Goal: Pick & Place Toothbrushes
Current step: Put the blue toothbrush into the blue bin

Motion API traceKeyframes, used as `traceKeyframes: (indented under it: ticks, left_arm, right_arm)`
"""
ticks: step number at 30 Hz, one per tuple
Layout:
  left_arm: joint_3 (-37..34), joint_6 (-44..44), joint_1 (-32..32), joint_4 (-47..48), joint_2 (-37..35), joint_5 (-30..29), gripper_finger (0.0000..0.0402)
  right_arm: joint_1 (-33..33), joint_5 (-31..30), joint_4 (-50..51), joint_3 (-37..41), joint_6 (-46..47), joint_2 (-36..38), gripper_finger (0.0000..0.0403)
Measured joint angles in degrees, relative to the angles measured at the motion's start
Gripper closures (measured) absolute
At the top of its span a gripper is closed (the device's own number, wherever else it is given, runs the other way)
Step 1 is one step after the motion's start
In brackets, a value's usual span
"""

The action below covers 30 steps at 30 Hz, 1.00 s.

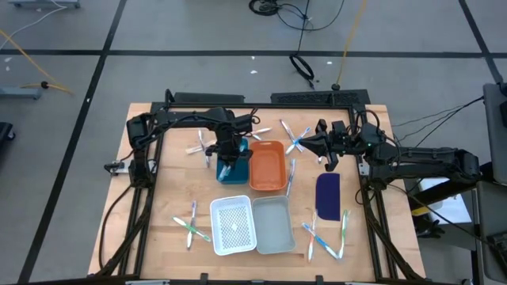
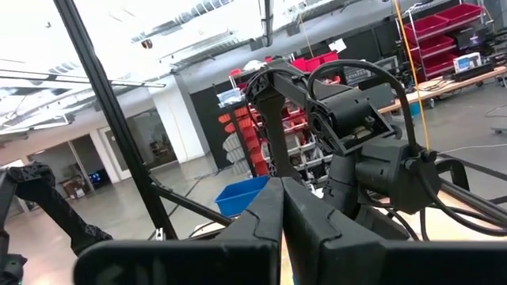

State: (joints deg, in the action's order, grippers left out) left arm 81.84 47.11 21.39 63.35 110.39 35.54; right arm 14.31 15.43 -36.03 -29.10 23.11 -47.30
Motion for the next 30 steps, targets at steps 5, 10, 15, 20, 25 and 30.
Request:
traceKeyframes:
  ticks: [5,10,15,20,25,30]
  left_arm:
    - [0.0,-1.9,0.9,0.2,0.0,-0.7,0.0327]
    - [0.0,-2.5,1.2,0.4,0.0,0.2,0.027]
    - [0.0,-1.0,1.9,6.2,-2.0,4.3,0.0223]
    - [-0.1,2.0,1.6,7.0,-8.8,-2.0,0.0209]
    - [-0.1,2.9,-0.8,4.5,-18.4,-16.0,0.0208]
    - [0.0,2.9,-6.2,3.2,-26.7,-31.3,0.0208]
  right_arm:
    - [0.0,1.4,0.0,0.0,-0.1,0.0,0.0403]
    - [0.0,1.4,0.0,0.0,-0.2,0.0,0.0403]
    - [0.0,1.4,0.0,0.0,-0.2,0.0,0.0403]
    - [0.0,1.4,0.4,0.0,-0.2,0.0,0.0403]
    - [0.0,1.3,1.1,0.0,-0.2,0.0,0.0403]
    - [0.0,1.1,1.1,0.0,-0.5,0.0,0.0403]
